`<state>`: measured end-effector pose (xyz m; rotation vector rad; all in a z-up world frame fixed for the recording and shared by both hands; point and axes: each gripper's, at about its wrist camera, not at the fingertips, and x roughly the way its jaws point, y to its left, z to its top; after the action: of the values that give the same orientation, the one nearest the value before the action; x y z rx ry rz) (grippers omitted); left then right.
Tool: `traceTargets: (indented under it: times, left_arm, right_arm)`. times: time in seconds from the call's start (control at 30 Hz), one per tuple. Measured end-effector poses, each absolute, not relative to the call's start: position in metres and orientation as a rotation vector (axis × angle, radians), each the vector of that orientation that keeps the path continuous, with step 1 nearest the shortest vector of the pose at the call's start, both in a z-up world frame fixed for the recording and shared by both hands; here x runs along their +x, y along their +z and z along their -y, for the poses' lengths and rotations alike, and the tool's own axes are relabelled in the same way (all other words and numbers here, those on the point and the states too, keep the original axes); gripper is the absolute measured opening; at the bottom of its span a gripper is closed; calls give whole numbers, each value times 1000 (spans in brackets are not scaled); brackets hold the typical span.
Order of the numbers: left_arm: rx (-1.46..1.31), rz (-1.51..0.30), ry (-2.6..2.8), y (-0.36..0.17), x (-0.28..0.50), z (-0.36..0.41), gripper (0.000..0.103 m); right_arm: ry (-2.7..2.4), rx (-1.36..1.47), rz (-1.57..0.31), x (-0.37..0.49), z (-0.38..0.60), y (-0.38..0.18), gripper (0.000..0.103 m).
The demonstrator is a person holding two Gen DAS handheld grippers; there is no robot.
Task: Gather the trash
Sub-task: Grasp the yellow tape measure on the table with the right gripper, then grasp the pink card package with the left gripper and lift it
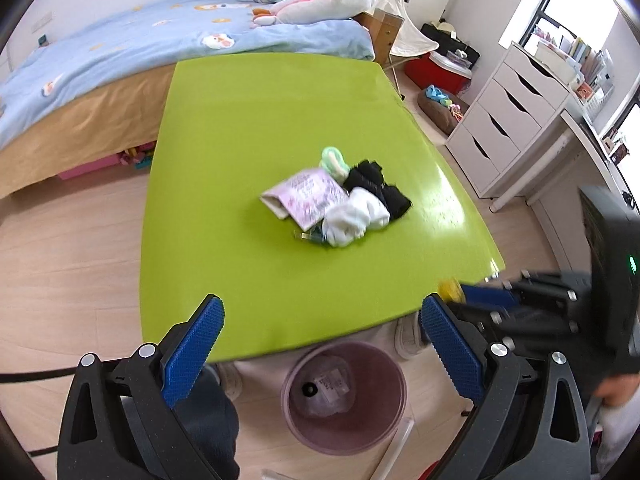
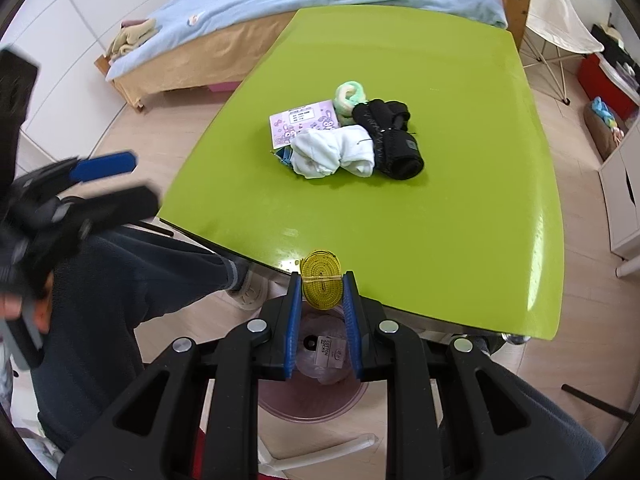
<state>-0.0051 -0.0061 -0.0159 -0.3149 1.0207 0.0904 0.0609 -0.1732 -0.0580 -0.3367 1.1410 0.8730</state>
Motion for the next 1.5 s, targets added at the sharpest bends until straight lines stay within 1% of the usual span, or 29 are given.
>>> traceTargets:
  times: [0.17,0.37,0.77,0.83,0.87,1.07,1.23,1.33,1.37,1.4,1.43,1.5]
  left_arm:
    - [-357,-1030,95,-18,24,-6,95]
    - [-439,-1062,114,-34,56,-28,95]
    - [-813,-1078,43,-80,88,-58,94]
    - [-864,-1061,31,-84,88,-60,87]
    - [-887,-1054,23,-85,88,-61,81]
    - [-970,-1028,-17,-91,90,-60,74]
    - [-1000,-1034,-15,-97,88,-65,60]
    - [-1017,-1030,-15,-100,90,-67,47]
    - [-1019,-1027,-18,-100,90,-67,39]
    - [-1021,-1025,-22,-101,91,-67,34]
    - [-1019,-1025,-24,-101,91,-67,32]
    - [-1017,-1017,-31,-99,91,-67,21]
  right_arm:
    - [868,-317,-1143,63,181,-57,20]
    - [865,-303,-1144,64,186,-56,20]
    - [852,-298,-1150,71,188,-59,20]
    - [850,-298,-1152,72,188,-60,20]
    - [849,-299,-1154,72,188,-61,20]
    - [847,-300,-1166,72,187,-66,20]
    - [847,-302,-1172,72,184,-70,20]
    - [847,-303,-1175,73,184,-71,20]
    - [845,-304,-1178,73,184,-72,20]
    - [844,-304,-1180,74,184,-72,20]
    - [843,-304,-1182,74,184,-73,20]
    - [841,-305,-1186,74,184,-75,20]
